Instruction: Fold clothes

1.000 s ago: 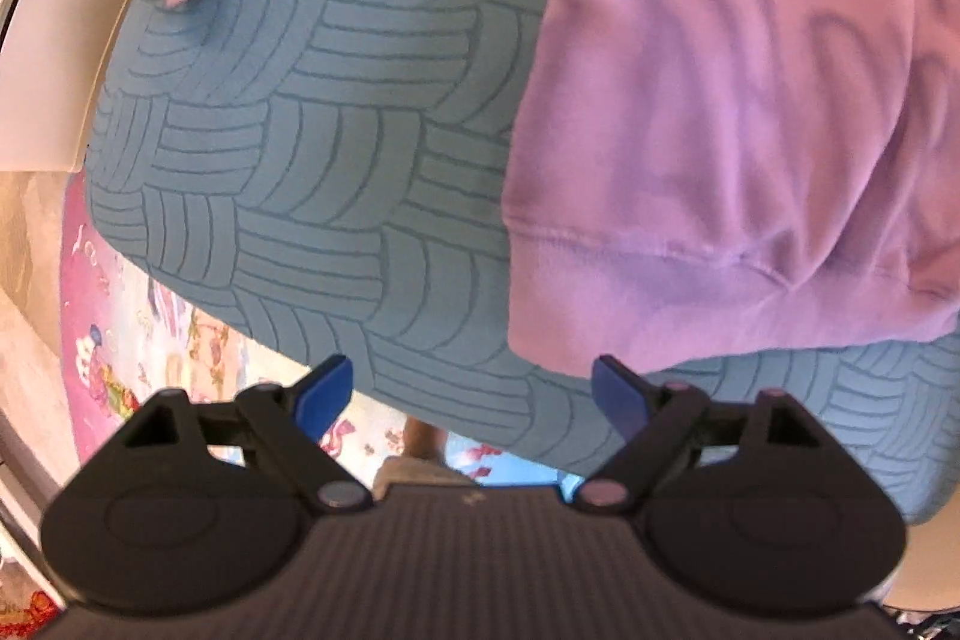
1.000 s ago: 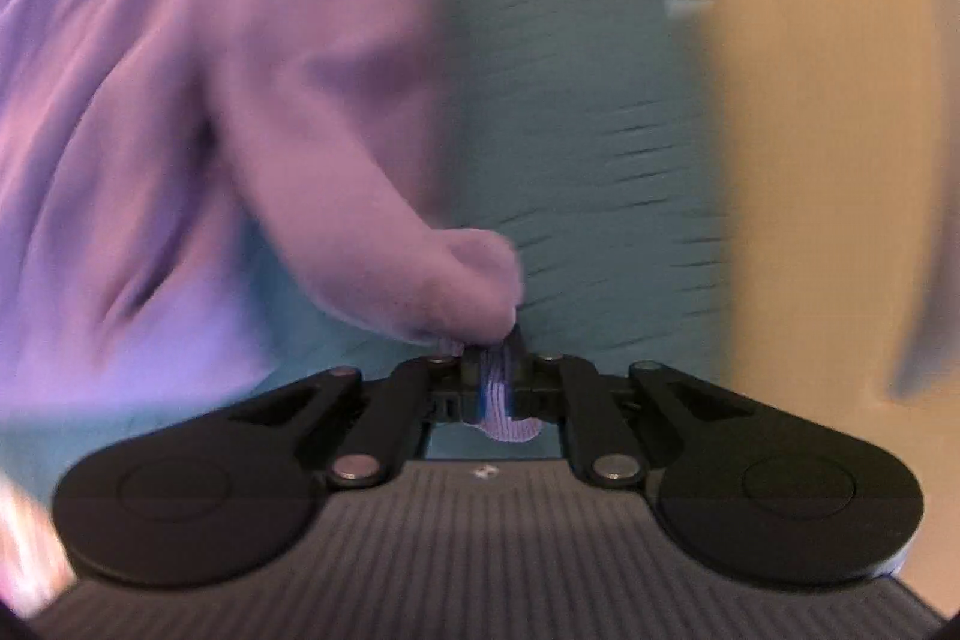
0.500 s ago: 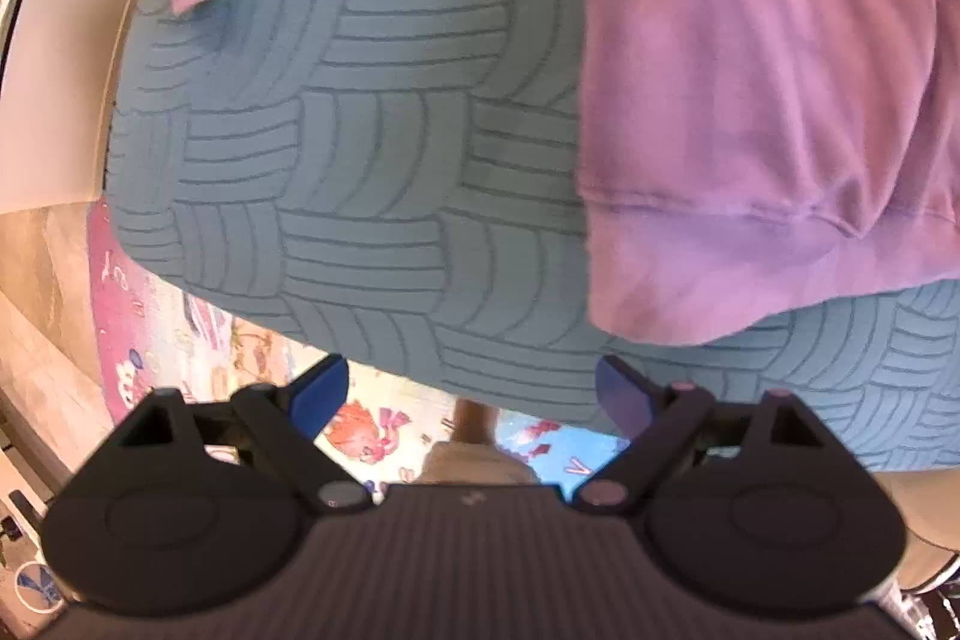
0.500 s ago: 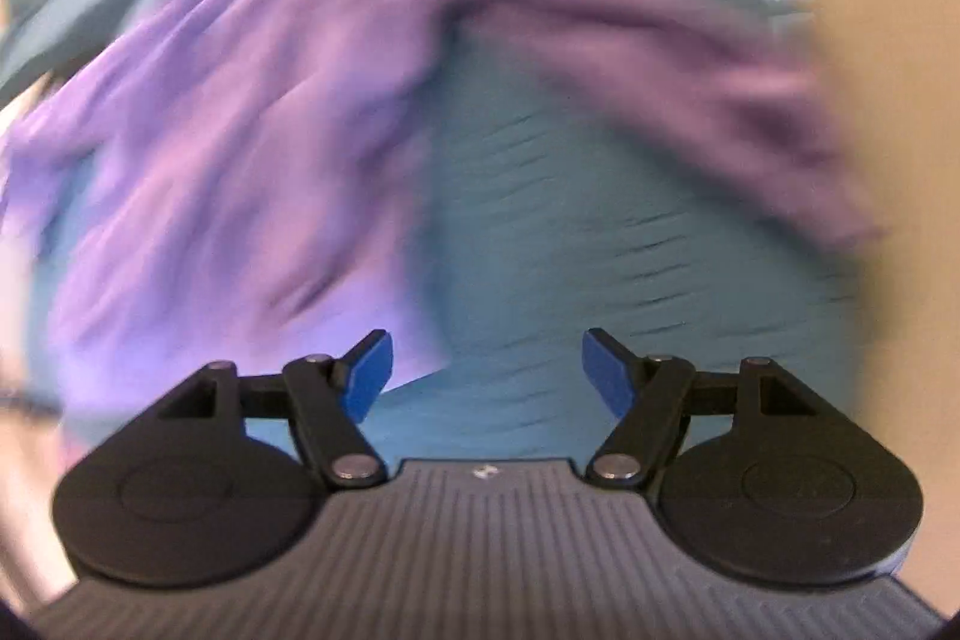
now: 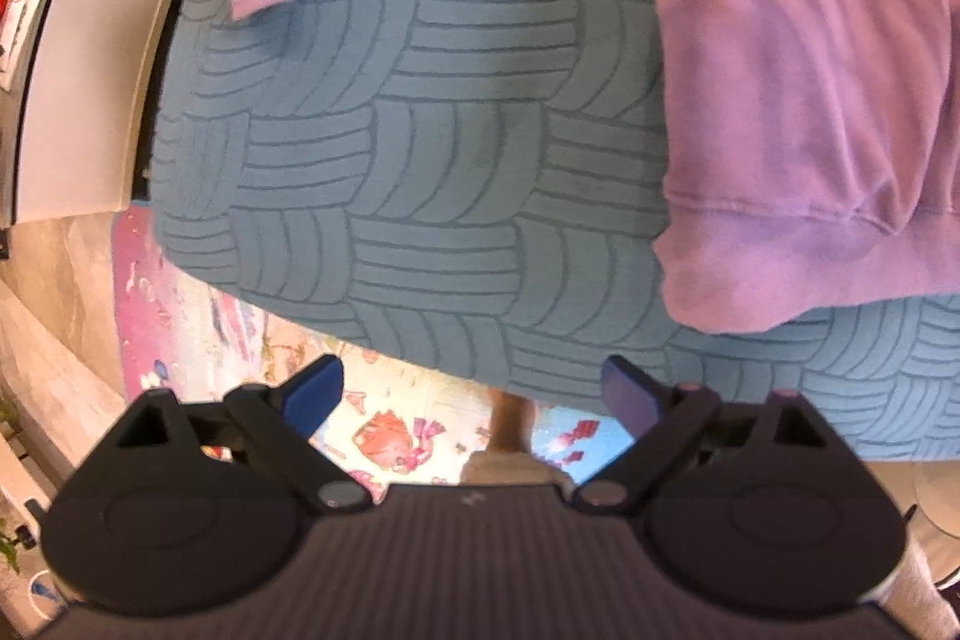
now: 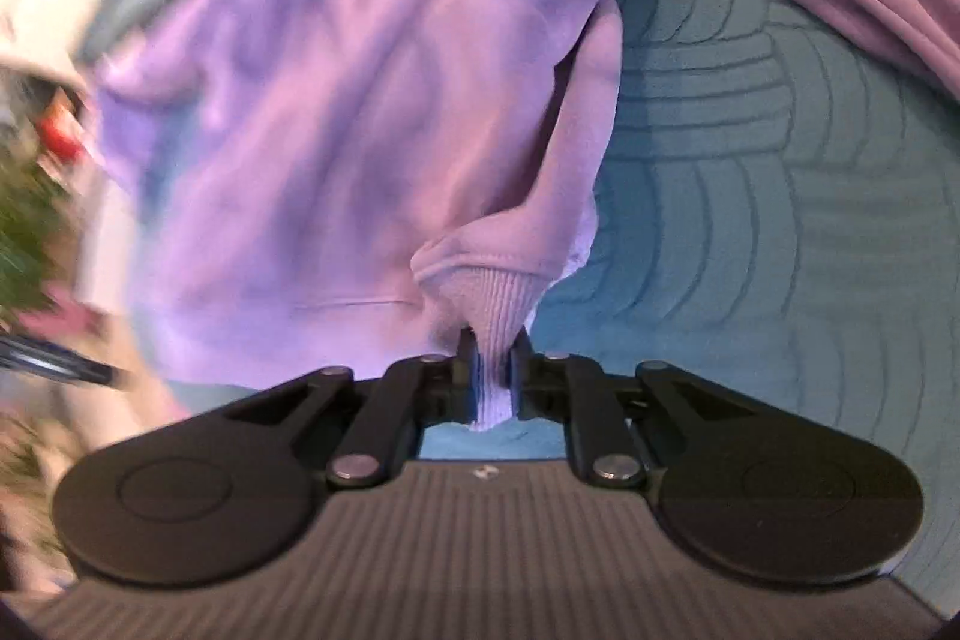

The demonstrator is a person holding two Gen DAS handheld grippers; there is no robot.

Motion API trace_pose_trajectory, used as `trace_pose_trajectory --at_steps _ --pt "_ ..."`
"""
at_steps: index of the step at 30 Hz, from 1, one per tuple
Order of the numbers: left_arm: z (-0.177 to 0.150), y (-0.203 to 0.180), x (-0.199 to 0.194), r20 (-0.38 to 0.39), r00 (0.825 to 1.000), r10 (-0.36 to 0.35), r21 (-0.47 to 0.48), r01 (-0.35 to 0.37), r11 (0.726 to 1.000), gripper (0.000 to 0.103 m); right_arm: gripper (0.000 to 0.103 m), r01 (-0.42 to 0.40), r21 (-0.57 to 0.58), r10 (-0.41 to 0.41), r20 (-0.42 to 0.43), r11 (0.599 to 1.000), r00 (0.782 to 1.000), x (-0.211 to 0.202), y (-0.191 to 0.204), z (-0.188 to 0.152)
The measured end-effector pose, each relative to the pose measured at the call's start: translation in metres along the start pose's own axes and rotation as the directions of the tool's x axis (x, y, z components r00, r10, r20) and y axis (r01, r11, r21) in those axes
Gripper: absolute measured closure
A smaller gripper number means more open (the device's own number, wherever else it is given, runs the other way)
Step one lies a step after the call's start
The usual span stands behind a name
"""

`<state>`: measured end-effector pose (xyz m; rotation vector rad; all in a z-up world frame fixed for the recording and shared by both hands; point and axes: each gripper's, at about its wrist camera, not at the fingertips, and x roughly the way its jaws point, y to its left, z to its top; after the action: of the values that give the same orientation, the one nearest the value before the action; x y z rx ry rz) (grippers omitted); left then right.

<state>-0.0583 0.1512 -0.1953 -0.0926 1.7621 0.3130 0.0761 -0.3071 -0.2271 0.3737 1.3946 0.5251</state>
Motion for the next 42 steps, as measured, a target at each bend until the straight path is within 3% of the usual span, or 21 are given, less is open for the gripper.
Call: trace_pose_trajectory --at_steps 3,6,8,12,13,15,17,21,22,24,26,30,32,33,34,38,41,42 --pt "-0.009 -0.024 0.003 0.031 0.999 -0.024 0.061 0.022 0.998 0.009 0.092 -0.12 0.103 0.109 0.101 0.987 0.989 -0.056 0.003 -0.014" --pt "-0.016 -0.044 0.009 0.045 0.998 -0.048 0.094 0.044 0.995 0.009 0.094 -0.249 0.157 0.21 0.228 0.956 0.951 -0.12 0.026 -0.018" --pt "-0.022 -0.06 0.016 0.051 0.996 -0.074 0.101 0.068 0.993 0.009 0.094 -0.29 0.142 0.242 0.279 0.946 0.929 -0.145 0.044 -0.004" --pt "-0.023 -0.083 0.027 0.06 0.989 -0.133 0.053 0.13 0.99 0.009 0.094 -0.259 0.185 0.172 0.387 0.948 0.906 -0.174 0.062 0.015" --pt "-0.022 -0.087 0.028 0.065 0.988 -0.138 0.047 0.135 0.99 0.009 0.094 -0.208 0.222 0.101 0.413 0.953 0.905 -0.182 0.057 0.019" --pt "-0.019 -0.095 0.031 0.083 0.987 -0.136 0.037 0.133 0.99 0.009 0.094 -0.063 0.273 -0.051 0.392 0.96 0.918 -0.183 0.04 0.023" --pt "-0.016 -0.099 0.032 0.098 0.987 -0.127 0.023 0.126 0.992 0.009 0.094 0.106 0.32 -0.208 0.304 0.941 0.93 -0.168 0.014 0.028" --pt "-0.005 -0.111 0.033 0.169 0.981 -0.1 0.046 0.094 0.995 0.013 0.094 0.215 0.306 -0.284 0.203 0.927 0.937 -0.139 0.0 0.038" --pt "-0.003 -0.114 0.033 0.187 0.977 -0.103 0.066 0.093 0.994 0.02 0.094 0.228 0.291 -0.289 0.191 0.929 0.938 -0.131 0.002 0.042" --pt "-0.001 -0.12 0.033 0.229 0.959 -0.164 0.114 0.141 0.983 0.02 0.094 0.23 0.276 -0.285 0.181 0.933 0.941 -0.125 0.009 0.043" --pt "0.003 -0.122 0.038 0.216 0.95 -0.226 0.118 0.204 0.972 0.021 0.094 0.226 0.254 -0.275 0.175 0.94 0.945 -0.124 0.017 0.043" --pt "0.016 -0.115 0.054 0.172 0.926 -0.336 -0.044 0.348 0.936 0.035 0.094 0.217 0.218 -0.253 0.153 0.952 0.955 -0.13 0.029 0.046" --pt "0.019 -0.115 0.051 0.188 0.925 -0.329 -0.062 0.346 0.936 0.06 0.094 0.217 0.209 -0.249 0.139 0.953 0.958 -0.135 0.025 0.038" --pt "0.02 -0.117 0.047 0.2 0.926 -0.32 -0.044 0.335 0.941 0.09 0.094 0.218 0.207 -0.248 0.134 0.954 0.959 -0.135 0.023 0.036" --pt "0.021 -0.117 0.041 0.216 0.926 -0.31 -0.032 0.324 0.945 0.096 0.094 0.219 0.207 -0.249 0.133 0.953 0.959 -0.136 0.022 0.035" --pt "0.013 -0.102 0.014 0.282 0.912 -0.299 -0.051 0.325 0.944 0.096 0.094 0.219 0.219 -0.251 0.128 0.951 0.959 -0.137 0.014 0.028" --pt "-0.005 -0.069 -0.017 0.346 0.887 -0.305 -0.081 0.352 0.932 0.096 0.094 0.183 0.195 -0.213 0.147 0.964 0.966 -0.141 0.019 0.019" --pt "-0.015 -0.054 -0.037 0.395 0.87 -0.295 -0.073 0.35 0.934 0.097 0.094 0.16 0.186 -0.19 0.158 0.969 0.969 -0.144 0.022 0.015"
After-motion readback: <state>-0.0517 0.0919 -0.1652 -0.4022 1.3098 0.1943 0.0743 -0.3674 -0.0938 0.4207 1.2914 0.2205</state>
